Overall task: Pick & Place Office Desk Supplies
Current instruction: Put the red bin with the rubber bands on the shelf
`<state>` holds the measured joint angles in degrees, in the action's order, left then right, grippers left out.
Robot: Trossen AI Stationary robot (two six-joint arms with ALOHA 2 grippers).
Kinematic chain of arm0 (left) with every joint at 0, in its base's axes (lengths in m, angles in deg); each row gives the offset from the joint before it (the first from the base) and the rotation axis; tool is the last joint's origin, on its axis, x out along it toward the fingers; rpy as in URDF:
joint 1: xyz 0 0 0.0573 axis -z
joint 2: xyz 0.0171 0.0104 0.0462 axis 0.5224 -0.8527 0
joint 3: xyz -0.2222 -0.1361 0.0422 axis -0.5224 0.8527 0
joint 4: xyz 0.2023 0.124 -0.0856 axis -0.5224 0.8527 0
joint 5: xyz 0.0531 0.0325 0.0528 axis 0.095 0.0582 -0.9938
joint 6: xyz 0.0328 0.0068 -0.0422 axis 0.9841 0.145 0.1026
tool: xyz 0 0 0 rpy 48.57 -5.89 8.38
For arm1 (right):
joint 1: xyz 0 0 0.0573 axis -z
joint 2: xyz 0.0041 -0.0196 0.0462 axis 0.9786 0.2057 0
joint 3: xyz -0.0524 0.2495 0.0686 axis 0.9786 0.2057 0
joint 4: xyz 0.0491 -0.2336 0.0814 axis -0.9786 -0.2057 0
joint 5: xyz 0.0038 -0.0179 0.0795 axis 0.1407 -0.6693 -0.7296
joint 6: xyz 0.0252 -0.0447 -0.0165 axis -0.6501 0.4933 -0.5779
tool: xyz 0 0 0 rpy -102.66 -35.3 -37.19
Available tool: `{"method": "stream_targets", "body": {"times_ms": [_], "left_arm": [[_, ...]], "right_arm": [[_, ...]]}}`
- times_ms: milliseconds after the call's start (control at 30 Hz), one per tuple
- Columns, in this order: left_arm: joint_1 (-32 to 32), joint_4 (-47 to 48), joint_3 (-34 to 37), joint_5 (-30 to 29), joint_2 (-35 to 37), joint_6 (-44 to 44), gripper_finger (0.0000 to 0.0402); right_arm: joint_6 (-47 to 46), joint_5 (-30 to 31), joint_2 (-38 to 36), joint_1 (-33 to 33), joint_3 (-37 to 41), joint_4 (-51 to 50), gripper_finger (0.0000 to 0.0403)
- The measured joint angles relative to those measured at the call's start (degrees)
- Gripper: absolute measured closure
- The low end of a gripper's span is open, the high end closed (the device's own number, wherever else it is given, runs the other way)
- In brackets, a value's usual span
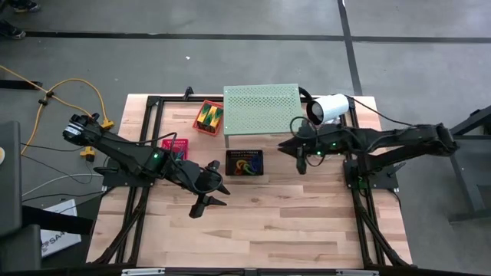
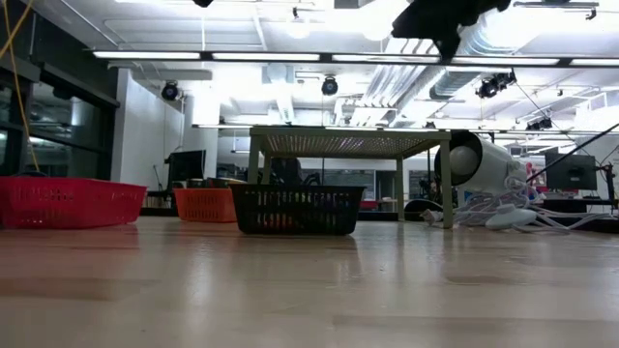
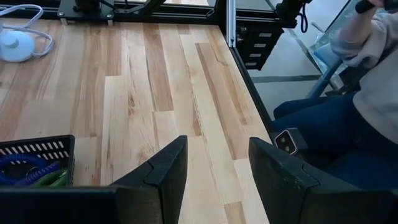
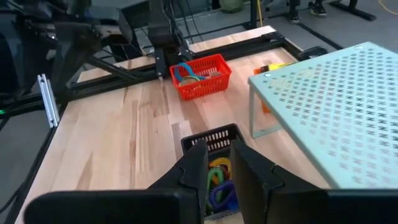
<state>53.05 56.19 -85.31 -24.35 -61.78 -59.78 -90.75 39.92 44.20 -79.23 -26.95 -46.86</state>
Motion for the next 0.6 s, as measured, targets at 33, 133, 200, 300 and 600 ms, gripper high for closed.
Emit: {"method": "stream_targets", "body": {"times_ms": [33,133,200,300,600], "left_arm": [[0.01,0.00,0.00,0.01,0.00,0.00,0.0236],[0.00,-0.01,0.00,0.02,0.00,0.00,0.0236],[0.00,0.03,0.00,0.02,0.00,0.00,0.0236],[0.01,0.00,0.00,0.00,0.00,0.00,0.0236],[0.01,0.00,0.00,0.02,0.00,0.00,0.0236]], "right_arm": [[-0.01,0.00,-0.80,0.21,0.00,-0.62,0.0345],[-0.01,-0.02,-2.70,1.16,0.00,-2.82,0.0345],[0.00,0.03,-3.33,1.53,0.00,-3.70,0.0345],[0.01,2.42,-4.36,1.59,0.47,-4.97,0.0345],[1.86,9.03,-14.57,0.45,11.39,0.94,0.0345]]}}
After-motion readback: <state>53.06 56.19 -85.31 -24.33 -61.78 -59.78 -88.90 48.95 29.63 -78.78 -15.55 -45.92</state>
